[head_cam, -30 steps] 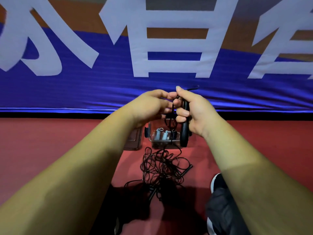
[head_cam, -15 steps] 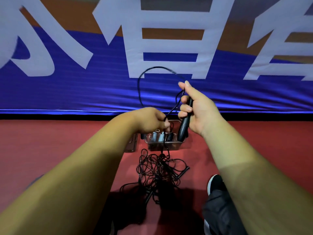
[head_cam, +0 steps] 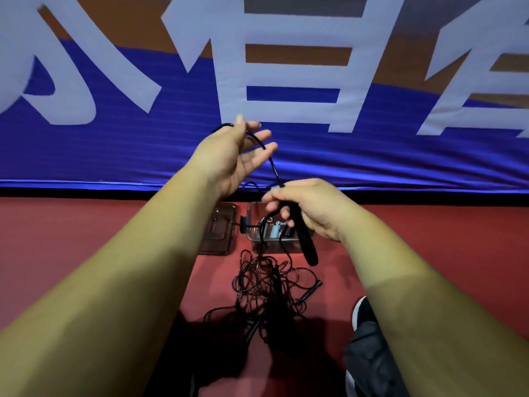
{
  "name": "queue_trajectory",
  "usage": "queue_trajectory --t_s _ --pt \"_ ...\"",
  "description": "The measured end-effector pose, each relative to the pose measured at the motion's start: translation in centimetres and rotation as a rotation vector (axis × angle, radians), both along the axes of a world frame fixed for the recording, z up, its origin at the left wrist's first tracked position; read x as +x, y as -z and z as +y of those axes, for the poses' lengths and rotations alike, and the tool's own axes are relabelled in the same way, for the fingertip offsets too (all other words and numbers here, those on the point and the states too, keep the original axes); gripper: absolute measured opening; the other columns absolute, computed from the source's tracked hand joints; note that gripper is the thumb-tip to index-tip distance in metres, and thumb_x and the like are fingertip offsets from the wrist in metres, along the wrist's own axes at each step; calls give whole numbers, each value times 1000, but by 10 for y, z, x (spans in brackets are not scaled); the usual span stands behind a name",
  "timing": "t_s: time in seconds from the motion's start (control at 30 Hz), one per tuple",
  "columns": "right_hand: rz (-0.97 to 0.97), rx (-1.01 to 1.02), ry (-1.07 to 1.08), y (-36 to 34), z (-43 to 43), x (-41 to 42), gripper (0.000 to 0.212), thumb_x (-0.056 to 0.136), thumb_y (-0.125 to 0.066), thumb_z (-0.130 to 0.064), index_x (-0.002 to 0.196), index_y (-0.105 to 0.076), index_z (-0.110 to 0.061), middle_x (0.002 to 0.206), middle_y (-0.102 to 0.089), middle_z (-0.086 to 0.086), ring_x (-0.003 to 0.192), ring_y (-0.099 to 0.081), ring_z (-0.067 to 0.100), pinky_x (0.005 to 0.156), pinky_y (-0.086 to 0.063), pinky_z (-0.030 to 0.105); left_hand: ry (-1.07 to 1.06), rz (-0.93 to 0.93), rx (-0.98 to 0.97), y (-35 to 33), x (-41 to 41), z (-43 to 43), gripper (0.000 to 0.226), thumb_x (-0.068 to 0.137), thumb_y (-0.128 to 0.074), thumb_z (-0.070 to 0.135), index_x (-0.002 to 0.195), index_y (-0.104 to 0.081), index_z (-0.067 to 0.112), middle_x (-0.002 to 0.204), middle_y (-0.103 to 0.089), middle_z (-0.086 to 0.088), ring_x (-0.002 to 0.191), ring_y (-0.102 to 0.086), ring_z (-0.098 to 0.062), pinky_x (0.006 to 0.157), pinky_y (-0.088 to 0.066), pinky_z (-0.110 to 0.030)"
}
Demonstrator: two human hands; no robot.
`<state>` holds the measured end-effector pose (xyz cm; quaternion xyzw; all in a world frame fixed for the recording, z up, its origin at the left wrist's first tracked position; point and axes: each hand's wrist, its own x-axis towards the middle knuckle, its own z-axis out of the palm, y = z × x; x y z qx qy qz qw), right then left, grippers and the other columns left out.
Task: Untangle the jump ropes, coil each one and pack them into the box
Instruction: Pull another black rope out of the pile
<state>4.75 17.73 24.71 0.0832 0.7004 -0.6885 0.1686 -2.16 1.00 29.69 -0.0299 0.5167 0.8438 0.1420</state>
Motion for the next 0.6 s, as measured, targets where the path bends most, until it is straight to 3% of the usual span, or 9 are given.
queue_trajectory --t_s 0.07,0.13,0.2,0.3,0.37,0.43,0.5,0.6 --pt "43 -53 96 -2 -1 -5 23 105 -62 -20 107 -77 -2 81 -73 8 53 -47 10 51 -36 24 18 -3 -161 3 -1 0 35 111 -44 40 119 -64 12 124 -74 -11 103 -75 -23 85 -63 -37" --pt "53 -204 189 -7 0 -10 24 106 -59 -20 107 -77 -4 79 -70 8 52 -45 10 49 -34 24 110 -30 -329 9 1 1 26 108 -48 25 120 -67 12 118 -76 -7 105 -72 -25 87 -59 -37" --pt "60 -338 230 -14 1 -12 25 108 -55 -21 103 -77 -8 78 -68 5 52 -46 9 49 -33 23 337 -9 -423 18 8 3 29 97 -48 4 118 -67 7 108 -74 -6 106 -69 -28 83 -54 -32" --pt "70 -453 258 -23 2 -14 24 109 -54 -22 111 -72 -7 76 -69 3 51 -46 8 47 -35 21 654 138 -567 28 27 8 34 88 -47 -13 106 -66 7 94 -75 -2 94 -69 -19 76 -53 -27" --pt "87 -492 298 -25 4 -15 25 108 -55 -23 116 -72 -6 75 -70 1 52 -45 8 47 -37 21 735 222 -736 37 30 6 23 96 -55 -7 106 -69 9 100 -78 -4 94 -73 -21 91 -60 -41" --pt "110 -494 347 -25 8 -17 26 107 -58 -24 118 -73 -6 78 -72 1 52 -45 7 48 -38 22 772 177 -731 42 30 3 13 106 -57 10 114 -67 12 106 -75 -12 91 -72 -28 100 -52 -61" --pt "116 -495 404 -21 12 -19 24 106 -61 -24 116 -75 -7 82 -75 2 53 -46 8 49 -41 23 736 161 -712 41 25 0 20 108 -56 22 126 -63 19 103 -74 -14 74 -69 -24 85 -56 -58" --pt "110 -524 453 -18 17 -20 24 106 -62 -26 114 -77 -9 82 -74 1 54 -48 8 52 -44 24 683 269 -821 31 25 -1 21 108 -56 30 128 -64 28 83 -70 -4 55 -51 -14 58 -50 -29"
